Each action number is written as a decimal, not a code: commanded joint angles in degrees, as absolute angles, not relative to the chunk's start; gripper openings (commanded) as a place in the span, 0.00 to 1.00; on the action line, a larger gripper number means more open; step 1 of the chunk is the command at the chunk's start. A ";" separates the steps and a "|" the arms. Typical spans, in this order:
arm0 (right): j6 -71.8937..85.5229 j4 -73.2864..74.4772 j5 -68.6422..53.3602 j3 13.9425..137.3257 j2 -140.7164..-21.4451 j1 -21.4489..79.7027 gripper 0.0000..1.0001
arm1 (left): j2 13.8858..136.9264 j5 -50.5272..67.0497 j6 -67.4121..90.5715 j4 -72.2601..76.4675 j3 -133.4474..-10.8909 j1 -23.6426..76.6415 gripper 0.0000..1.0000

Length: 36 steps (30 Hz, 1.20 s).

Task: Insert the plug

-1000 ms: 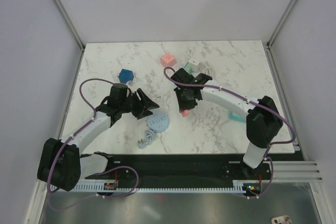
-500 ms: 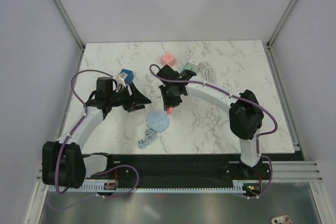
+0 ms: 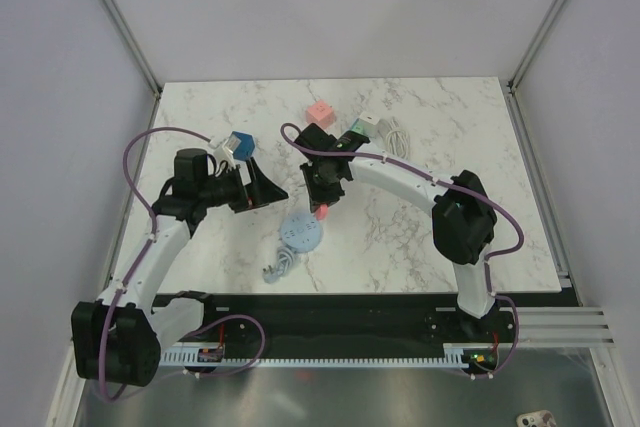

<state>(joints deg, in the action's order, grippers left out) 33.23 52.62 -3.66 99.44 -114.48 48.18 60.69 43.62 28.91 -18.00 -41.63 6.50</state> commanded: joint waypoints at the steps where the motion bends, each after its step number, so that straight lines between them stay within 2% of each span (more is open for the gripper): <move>1: 33.22 54.14 -3.60 101.95 -115.05 48.60 0.00 | 58.45 43.07 24.61 -19.51 -42.98 6.77 0.99; 14: 30.85 62.83 -5.01 111.17 -123.22 50.01 0.00 | 53.97 32.52 22.76 -24.52 -43.86 7.38 0.99; 36: 33.22 63.54 -4.75 114.25 -127.79 50.54 0.00 | 55.11 33.13 23.12 -24.61 -44.21 8.09 0.99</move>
<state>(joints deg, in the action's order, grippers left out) 32.03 62.85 -5.56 111.22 -126.80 50.30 55.51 33.91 25.58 -24.40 -41.65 7.86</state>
